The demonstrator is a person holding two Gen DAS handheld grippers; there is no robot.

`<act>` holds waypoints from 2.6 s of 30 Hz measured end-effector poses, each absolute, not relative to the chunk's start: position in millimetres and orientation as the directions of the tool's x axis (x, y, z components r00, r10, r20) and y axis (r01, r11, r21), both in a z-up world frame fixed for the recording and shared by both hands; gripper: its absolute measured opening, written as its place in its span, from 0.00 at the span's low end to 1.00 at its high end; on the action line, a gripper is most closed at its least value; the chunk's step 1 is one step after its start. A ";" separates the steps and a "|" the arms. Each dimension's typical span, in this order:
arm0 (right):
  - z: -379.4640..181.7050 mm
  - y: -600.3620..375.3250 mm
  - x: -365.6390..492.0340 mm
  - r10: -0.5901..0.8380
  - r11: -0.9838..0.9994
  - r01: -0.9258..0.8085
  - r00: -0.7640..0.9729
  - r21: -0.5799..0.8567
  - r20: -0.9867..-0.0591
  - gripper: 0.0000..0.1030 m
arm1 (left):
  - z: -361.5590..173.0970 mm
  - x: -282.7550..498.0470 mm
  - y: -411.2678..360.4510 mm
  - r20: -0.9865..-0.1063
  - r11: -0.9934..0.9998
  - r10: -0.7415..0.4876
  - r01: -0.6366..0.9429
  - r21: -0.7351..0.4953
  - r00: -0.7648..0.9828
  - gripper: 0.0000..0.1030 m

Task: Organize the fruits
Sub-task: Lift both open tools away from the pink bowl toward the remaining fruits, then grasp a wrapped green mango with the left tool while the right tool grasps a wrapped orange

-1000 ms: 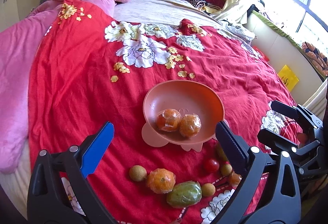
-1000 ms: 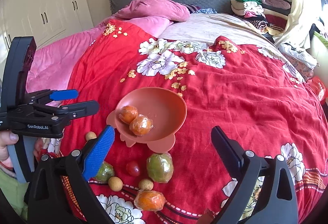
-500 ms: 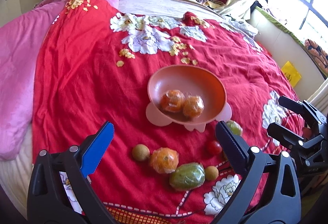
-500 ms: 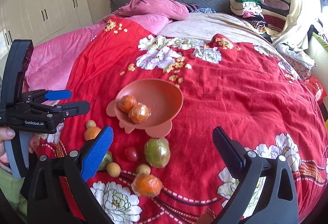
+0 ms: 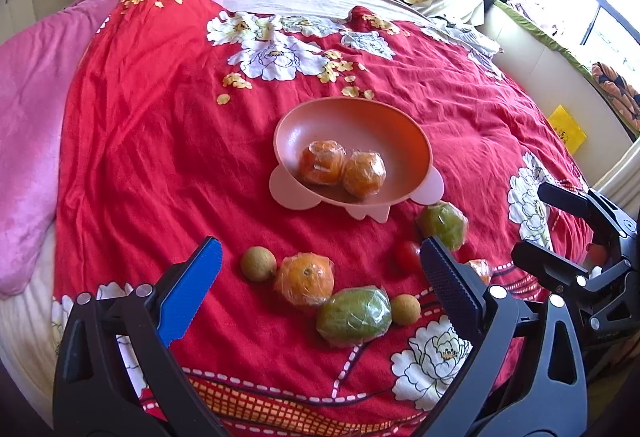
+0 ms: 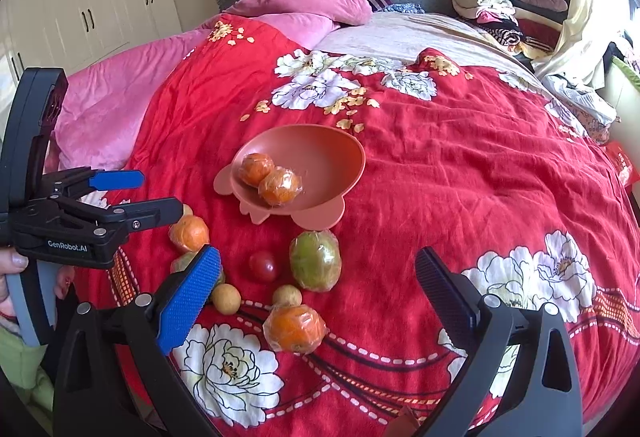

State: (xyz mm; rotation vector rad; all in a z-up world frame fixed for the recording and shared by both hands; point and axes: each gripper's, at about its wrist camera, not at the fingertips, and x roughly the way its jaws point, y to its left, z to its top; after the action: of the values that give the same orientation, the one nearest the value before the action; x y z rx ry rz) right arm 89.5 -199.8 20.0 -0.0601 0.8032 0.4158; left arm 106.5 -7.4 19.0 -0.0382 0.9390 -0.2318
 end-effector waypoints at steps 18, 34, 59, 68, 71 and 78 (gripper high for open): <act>5.3 -196.2 75.6 0.339 0.911 -0.400 0.586 0.102 -0.736 0.95 | 4.7 87.1 -4.3 -0.820 0.973 -0.223 0.177 -0.151 0.526 0.91; -9.4 -193.7 66.4 0.333 0.909 -0.405 0.558 0.101 -0.760 0.95 | -16.0 69.7 -4.2 -0.850 0.967 -0.240 0.193 -0.166 0.469 0.90; -33.9 -196.0 66.0 0.341 0.904 -0.409 0.514 0.125 -0.787 0.87 | -34.5 70.6 -19.5 -0.851 0.946 -0.308 0.234 -0.225 0.425 0.60; -41.8 -191.5 72.5 0.355 0.892 -0.433 0.492 0.131 -0.795 0.59 | -41.4 76.2 -21.6 -0.853 0.943 -0.316 0.234 -0.235 0.416 0.52; -45.2 -188.7 75.4 0.362 0.886 -0.445 0.483 0.133 -0.797 0.52 | -43.2 78.0 -20.8 -0.853 0.944 -0.316 0.230 -0.238 0.415 0.51; -51.9 -184.6 80.4 0.360 0.883 -0.453 0.482 0.125 -0.799 0.47 | -46.2 83.6 -20.1 -0.851 0.940 -0.331 0.228 -0.256 0.408 0.47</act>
State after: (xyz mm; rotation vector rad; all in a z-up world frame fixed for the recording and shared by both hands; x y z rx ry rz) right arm 80.4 -184.6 -51.9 -0.1075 0.9466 0.4966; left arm 83.6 -20.1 -46.2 -0.1050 1.0960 -0.3527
